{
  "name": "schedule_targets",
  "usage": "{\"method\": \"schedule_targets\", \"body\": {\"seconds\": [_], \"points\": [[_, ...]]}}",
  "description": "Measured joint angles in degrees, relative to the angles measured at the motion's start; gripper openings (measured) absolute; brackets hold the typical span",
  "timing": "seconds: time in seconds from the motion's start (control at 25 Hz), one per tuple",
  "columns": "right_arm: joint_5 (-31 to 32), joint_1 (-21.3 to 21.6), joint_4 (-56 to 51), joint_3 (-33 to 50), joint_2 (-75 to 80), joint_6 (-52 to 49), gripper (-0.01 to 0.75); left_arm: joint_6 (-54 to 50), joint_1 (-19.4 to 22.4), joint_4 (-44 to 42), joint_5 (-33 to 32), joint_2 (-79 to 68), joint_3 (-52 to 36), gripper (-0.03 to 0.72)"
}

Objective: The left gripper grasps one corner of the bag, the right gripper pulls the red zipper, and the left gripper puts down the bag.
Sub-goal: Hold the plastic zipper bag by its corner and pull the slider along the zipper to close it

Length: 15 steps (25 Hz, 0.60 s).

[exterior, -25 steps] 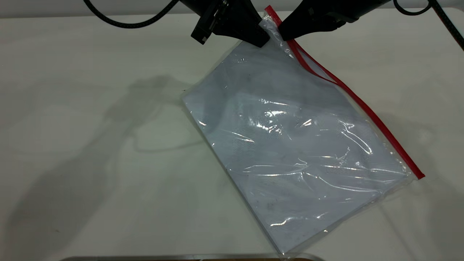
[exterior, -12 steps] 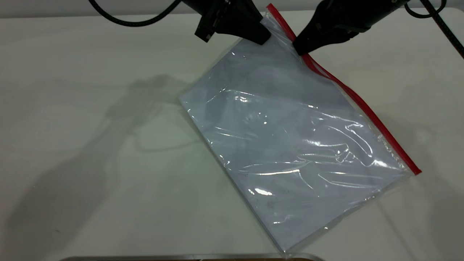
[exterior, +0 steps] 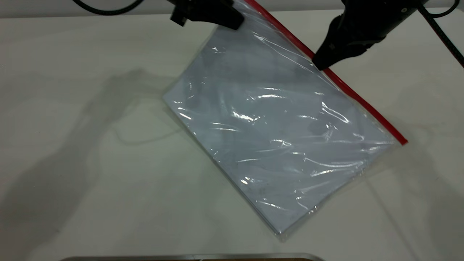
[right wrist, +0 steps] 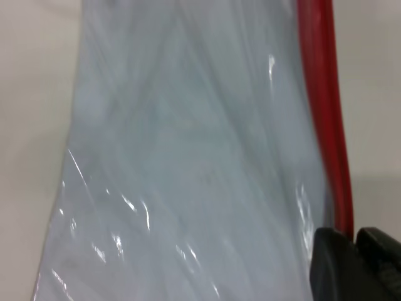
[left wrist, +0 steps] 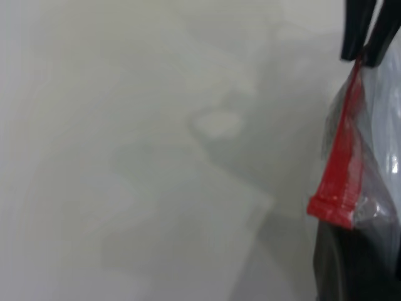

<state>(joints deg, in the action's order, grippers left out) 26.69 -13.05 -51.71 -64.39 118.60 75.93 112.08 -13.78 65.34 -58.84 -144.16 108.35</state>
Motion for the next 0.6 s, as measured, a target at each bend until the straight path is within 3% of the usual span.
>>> {"method": "schedule_targets", "body": {"seconds": [0.28, 0.6], "points": [[0.56, 0.0, 9.85, 0.0, 0.0, -11.46, 0.043, -2.15, 2.26, -1.28, 0.0, 0.0, 0.0, 0.053], [7.97, 0.0, 27.98, 0.0, 0.0, -31.79, 0.044, -5.9, 2.79, -10.58, 1.77, 0.0, 0.0, 0.053]]}}
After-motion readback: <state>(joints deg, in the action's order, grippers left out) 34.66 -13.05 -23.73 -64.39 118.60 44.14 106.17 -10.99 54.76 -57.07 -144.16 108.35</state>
